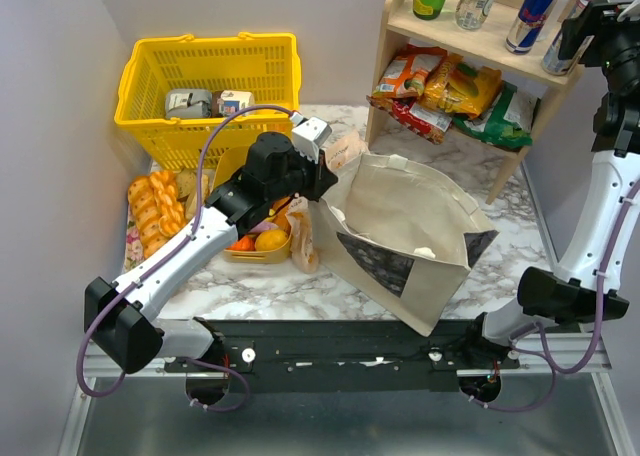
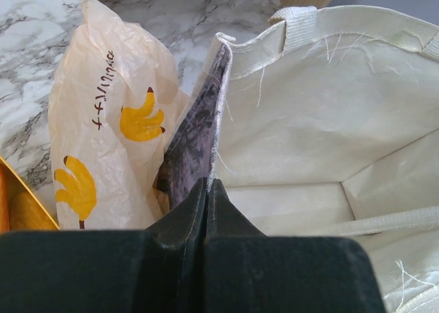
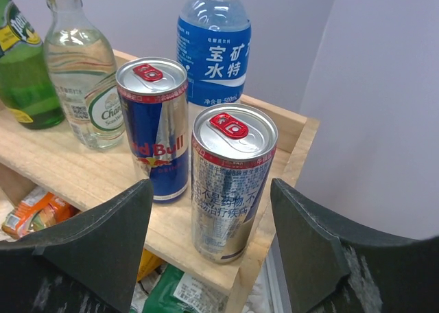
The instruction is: Place the mixed food into the grocery bags and tie them
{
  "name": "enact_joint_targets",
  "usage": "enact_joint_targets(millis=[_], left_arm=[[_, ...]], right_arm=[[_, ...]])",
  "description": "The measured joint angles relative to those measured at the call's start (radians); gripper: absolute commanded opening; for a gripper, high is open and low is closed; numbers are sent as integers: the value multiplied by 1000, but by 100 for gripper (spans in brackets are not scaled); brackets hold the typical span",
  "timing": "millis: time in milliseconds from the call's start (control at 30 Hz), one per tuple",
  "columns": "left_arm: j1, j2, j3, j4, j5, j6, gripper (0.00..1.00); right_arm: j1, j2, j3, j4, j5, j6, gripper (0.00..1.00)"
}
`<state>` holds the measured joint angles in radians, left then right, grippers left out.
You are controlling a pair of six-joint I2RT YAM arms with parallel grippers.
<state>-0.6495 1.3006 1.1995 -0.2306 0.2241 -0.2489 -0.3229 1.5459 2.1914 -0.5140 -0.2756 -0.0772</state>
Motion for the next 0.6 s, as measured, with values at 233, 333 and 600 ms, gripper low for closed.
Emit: enact_joint_targets(millis=[233,333,600], left_arm=[[-6,0,0,0,-4,3,0],[-8,1,0,0,-5,6,0],[-17,6,3,0,-10,15,0]], right_arm=[[0,55,13,8,0,-13,73],[0,78,18,14,0,-16,72],[0,119,38,21,-9,-42,70]])
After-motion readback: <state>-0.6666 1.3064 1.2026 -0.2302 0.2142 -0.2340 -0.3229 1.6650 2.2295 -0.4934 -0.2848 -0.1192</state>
